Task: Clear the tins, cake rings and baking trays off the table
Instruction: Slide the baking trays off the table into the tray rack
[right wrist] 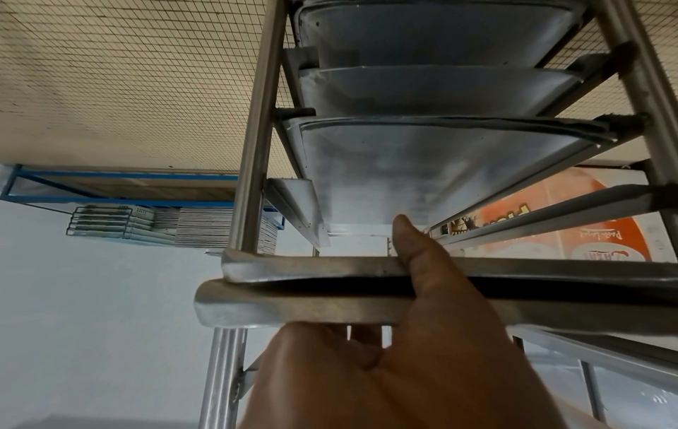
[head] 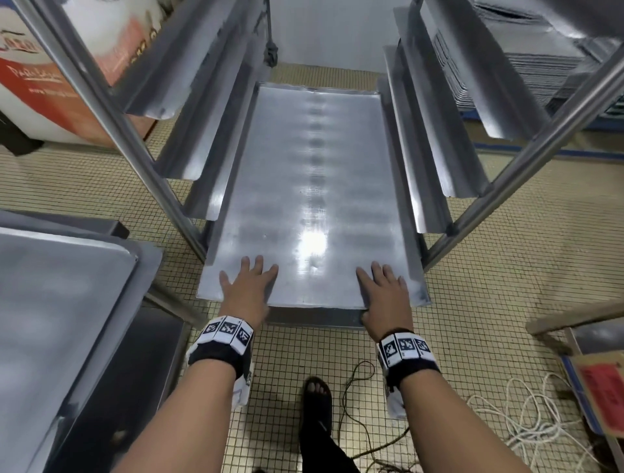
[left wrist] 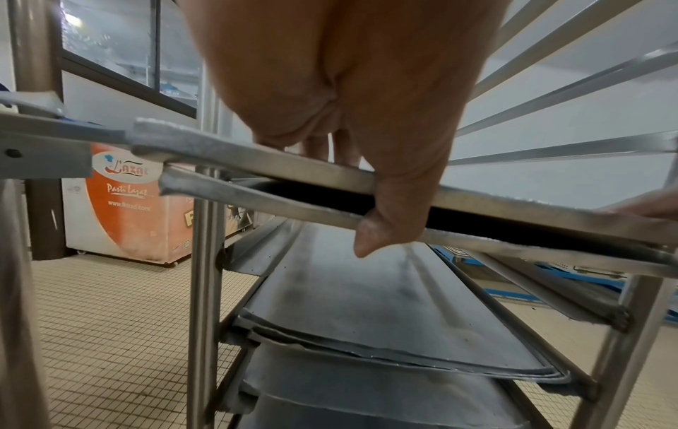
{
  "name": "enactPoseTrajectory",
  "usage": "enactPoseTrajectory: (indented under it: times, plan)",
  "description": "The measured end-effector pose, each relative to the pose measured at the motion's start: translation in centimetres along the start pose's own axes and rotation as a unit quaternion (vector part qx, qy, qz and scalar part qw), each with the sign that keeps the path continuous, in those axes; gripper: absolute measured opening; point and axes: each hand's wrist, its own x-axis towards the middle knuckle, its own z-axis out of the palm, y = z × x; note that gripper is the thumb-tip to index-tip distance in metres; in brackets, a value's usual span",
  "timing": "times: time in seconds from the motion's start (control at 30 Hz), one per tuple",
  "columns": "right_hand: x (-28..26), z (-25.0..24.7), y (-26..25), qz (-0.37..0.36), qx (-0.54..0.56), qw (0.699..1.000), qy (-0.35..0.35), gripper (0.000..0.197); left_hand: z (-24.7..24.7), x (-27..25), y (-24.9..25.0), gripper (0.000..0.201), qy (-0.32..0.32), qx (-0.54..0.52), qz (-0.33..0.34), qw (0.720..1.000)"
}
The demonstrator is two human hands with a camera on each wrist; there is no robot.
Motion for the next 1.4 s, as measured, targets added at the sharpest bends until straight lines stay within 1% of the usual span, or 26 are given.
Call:
enactPoseTrajectory:
  times: [0.27, 0.47, 0.6, 0.87, 0.97, 1.03, 1.1, 1.2, 1.27, 1.37, 1.4]
  plan:
    - [5.3, -0.7, 0.5, -0.009, -0.006, 1.0, 0.019, 0.088, -2.1, 4.9, 0.3, 0.094, 0.013, -0.014, -0.004, 1.0]
    - [8.3, -0.7, 0.5, -0.006, -0.012, 1.0, 0.019, 0.089, -3.0, 7.6, -0.2, 0.093, 0.022, -0.021, 0.0, 1.0]
    - [9.6, -0.7, 0.4, -0.006, -0.02, 0.999, 0.026, 0.09, -3.7, 9.0, -0.4, 0.091, 0.019, 0.0, 0.005, 1.0]
    - [11.3, -0.8, 0.5, -0.008, -0.021, 1.0, 0.021, 0.089, -4.2, 10.7, -0.6, 0.093, 0.021, 0.0, 0.005, 1.0]
    - [11.4, -0.8, 0.4, -0.008, -0.034, 0.999, 0.021, 0.089, -4.2, 11.0, -0.8, 0.092, 0.009, 0.022, 0.012, 1.0]
    - [11.3, -0.7, 0.3, -0.007, -0.048, 0.999, 0.015, 0.088, -4.2, 10.8, -0.7, 0.091, 0.01, 0.048, 0.018, 0.999]
    - [11.2, -0.7, -0.1, 0.003, -0.059, 0.998, 0.007, 0.088, -3.9, 10.1, -0.4, 0.088, 0.029, 0.075, 0.014, 0.997]
    - [10.5, -1.1, -1.0, 0.034, -0.069, 0.997, -0.008, 0.085, -2.7, 8.3, -0.3, 0.085, 0.056, 0.102, -0.008, 0.993]
    - [9.4, -1.4, -1.7, 0.045, -0.071, 0.996, -0.024, 0.083, -1.7, 6.5, -0.5, 0.085, 0.064, 0.116, -0.009, 0.991]
    - [6.8, -1.9, -2.9, 0.046, -0.075, 0.996, -0.033, 0.08, -1.1, 3.2, -1.2, 0.088, 0.05, 0.102, -0.004, 0.994]
    - [5.8, -2.0, -3.4, 0.046, -0.076, 0.995, -0.032, 0.079, -1.1, 1.8, -1.5, 0.085, 0.039, 0.089, -0.005, 0.995]
